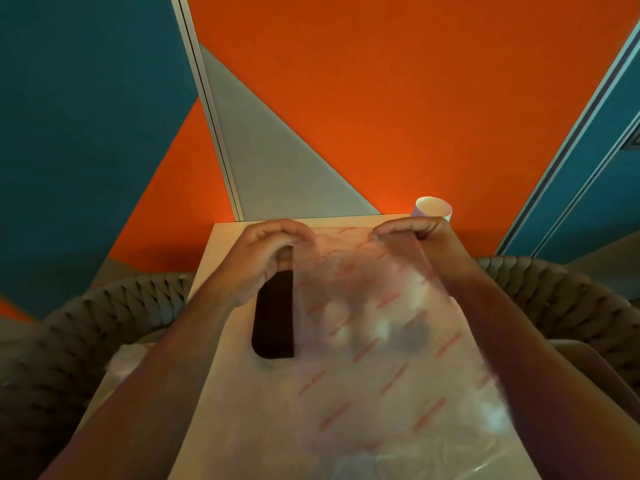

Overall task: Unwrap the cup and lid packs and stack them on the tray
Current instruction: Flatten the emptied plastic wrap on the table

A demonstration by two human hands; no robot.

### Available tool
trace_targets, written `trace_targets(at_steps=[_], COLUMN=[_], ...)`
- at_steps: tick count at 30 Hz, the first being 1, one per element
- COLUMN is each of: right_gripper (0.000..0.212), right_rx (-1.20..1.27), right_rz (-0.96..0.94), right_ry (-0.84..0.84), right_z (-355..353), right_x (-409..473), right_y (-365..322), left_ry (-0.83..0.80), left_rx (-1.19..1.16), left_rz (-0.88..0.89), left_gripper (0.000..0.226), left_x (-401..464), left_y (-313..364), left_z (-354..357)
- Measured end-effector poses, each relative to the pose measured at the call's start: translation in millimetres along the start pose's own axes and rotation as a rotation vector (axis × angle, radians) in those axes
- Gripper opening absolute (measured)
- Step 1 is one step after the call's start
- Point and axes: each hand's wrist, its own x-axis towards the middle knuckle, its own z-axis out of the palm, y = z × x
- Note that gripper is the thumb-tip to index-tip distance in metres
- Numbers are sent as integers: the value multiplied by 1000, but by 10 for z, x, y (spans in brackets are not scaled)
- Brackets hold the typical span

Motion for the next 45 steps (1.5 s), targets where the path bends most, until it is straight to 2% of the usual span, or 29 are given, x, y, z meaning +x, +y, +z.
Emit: trace_targets(at_steps=[2, 4, 6, 9, 11, 13, 15, 17, 19, 22, 25, 29, 33, 36, 39, 42, 45], right_gripper=[28, 30, 29, 27, 28, 52, 53, 40, 29, 16, 10, 24, 33, 30, 24, 24, 27], right_rx=[-34, -21, 5, 99, 279, 436, 379, 157, 7, 124, 268, 271, 270, 212, 183, 116, 58], right_rz=[3, 5, -19, 18, 171, 371, 469, 457, 414, 366, 346, 328, 347, 369, 380, 368, 375], right_ry=[45, 68, 88, 175, 126, 10, -70, -119, -79, 92, 187, 175, 45, 1, 16, -14, -62], right_z=[-5, 4, 30, 51, 56, 67, 94, 119, 152, 203, 228, 223, 205, 217, 225, 201, 172], right_x=[38, 64, 74, 19, -104, -266, -422, -515, -543, -538, -523, -528, -554, -574, -593, -611, -655], right_y=[27, 36, 41, 49, 62, 112, 178, 263, 329, 384, 396, 394, 374, 388, 387, 406, 427], left_ry=[-52, -93, -100, -3, 51, 92, 151, 200, 209, 140, -3, -7, 20, 8, -17, 139, 260], left_rx=[-145, -161, -68, 124, 110, 61, 69, 15, -133, -197, -38, 69, 83, 103, 25, -179, -328], left_rz=[-67, -127, -142, -39, -9, -14, 0, 17, -5, -101, -180, -205, -189, -185, -190, -197, -183], left_gripper=[29, 22, 19, 26, 23, 21, 22, 25, 25, 34, 36, 44, 47, 52, 62, 74, 55], left_x=[-24, -85, -110, -96, -65, -40, -3, 36, 31, -88, -263, -384, -388, -411, -415, -392, -374], left_y=[19, -2, -37, -106, -124, -154, -191, -220, -215, -279, -460, -591, -638, -608, -602, -633, -605], left_z=[55, 129, 207, 251, 251, 227, 184, 148, 167, 238, 293, 367, 332, 306, 298, 253, 199])
